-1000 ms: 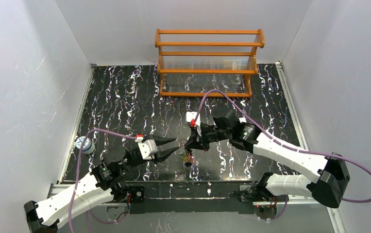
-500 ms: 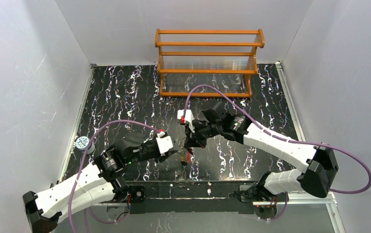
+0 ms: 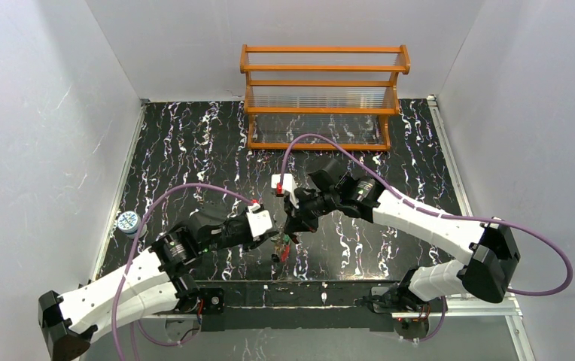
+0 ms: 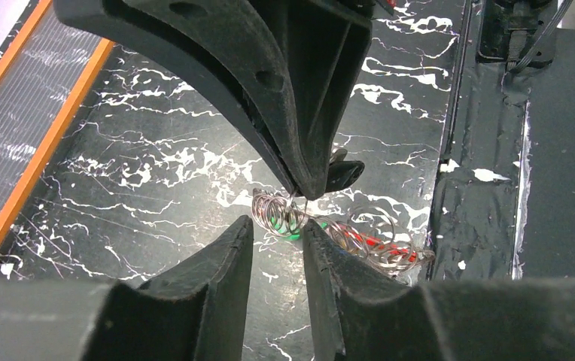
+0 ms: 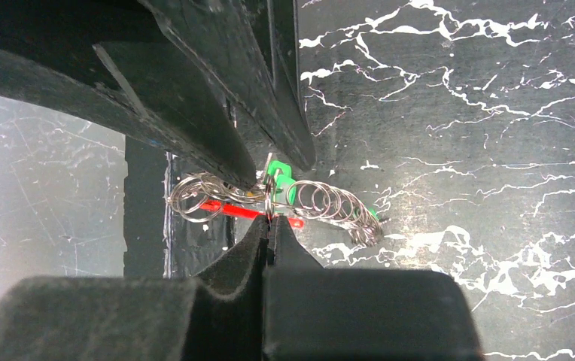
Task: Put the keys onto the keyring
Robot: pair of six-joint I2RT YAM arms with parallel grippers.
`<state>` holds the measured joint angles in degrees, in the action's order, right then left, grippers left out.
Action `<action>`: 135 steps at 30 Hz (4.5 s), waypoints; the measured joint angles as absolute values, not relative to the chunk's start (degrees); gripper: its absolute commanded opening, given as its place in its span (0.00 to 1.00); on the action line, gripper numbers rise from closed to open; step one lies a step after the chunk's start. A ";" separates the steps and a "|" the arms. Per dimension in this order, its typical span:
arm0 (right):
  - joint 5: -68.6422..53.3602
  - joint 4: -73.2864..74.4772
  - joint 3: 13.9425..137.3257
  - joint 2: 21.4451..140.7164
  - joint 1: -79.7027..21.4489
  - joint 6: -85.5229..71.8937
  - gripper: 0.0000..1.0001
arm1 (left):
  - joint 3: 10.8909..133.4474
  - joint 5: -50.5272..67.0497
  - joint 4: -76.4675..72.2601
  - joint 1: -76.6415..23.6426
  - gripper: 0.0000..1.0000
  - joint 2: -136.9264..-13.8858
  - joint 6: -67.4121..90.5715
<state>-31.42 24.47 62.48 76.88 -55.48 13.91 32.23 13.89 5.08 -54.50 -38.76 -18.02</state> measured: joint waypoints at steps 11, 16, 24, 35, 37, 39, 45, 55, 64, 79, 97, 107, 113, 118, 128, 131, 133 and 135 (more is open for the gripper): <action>-31.90 24.47 62.48 76.88 -55.57 13.91 0.01 | 31.33 15.66 1.69 -54.50 0.07 -41.71 -17.98; -31.88 24.71 62.48 76.88 -55.57 13.96 0.02 | 30.81 15.70 0.25 -54.50 0.00 -41.85 -17.74; -30.61 20.14 59.07 75.07 -55.57 13.54 0.49 | 28.47 15.88 -1.04 -54.50 0.00 -40.91 -16.67; -29.80 8.36 52.47 65.58 -55.13 10.59 0.48 | 16.78 12.56 -13.15 -54.50 0.00 -28.75 -9.72; -30.02 7.18 52.07 65.56 -55.05 10.22 0.49 | 14.46 12.40 -16.91 -54.50 0.00 -26.94 -8.40; -30.33 6.59 51.72 65.56 -54.85 9.76 0.49 | 12.29 12.43 -20.29 -54.50 0.00 -25.34 -7.25; -31.86 5.37 51.62 65.58 -54.76 8.69 0.52 | 8.82 13.23 -28.51 -54.50 0.00 -22.85 -5.23; -33.85 5.37 51.64 66.26 -54.76 7.20 0.43 | 8.82 14.44 -32.21 -54.50 0.00 -24.47 -4.43; -33.32 5.85 51.64 66.98 -54.76 6.20 0.18 | 8.82 14.52 -32.53 -54.50 0.00 -24.95 -4.43; -31.94 6.87 51.64 66.94 -54.76 6.20 0.01 | 8.82 14.46 -32.62 -54.50 0.00 -24.16 -4.45; -33.32 4.12 49.98 69.52 -54.76 6.13 0.44 | 7.88 14.68 -32.53 -54.50 0.00 -23.11 -4.43; -30.11 1.76 45.65 63.81 -54.76 6.90 0.64 | 7.88 15.42 -33.43 -54.50 0.00 -22.65 -4.38; -30.26 -2.92 44.47 58.89 -54.76 7.53 0.57 | 7.88 15.46 -33.43 -54.50 0.00 -22.65 -4.23; -32.12 -5.34 44.12 58.67 -54.76 7.68 0.46 | 7.88 15.51 -33.47 -54.50 0.00 -22.65 -4.05; -37.58 -7.51 44.12 63.57 -54.76 7.22 0.32 | 7.88 15.73 -34.22 -54.50 0.00 -22.79 -3.79; -38.52 -7.51 44.12 63.90 -54.76 7.05 0.24 | 7.88 15.84 -34.22 -54.50 0.00 -22.83 -3.77; -39.05 -7.66 44.12 63.90 -54.76 6.87 0.18 | 7.88 15.92 -34.24 -54.50 0.00 -22.83 -3.73; -39.22 -7.68 44.12 63.90 -54.74 6.76 0.12 | 7.88 16.08 -34.24 -54.50 0.00 -22.83 -3.53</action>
<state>-39.22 -7.68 44.12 63.90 -54.74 6.76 7.88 16.08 -34.24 -54.50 -22.83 -3.53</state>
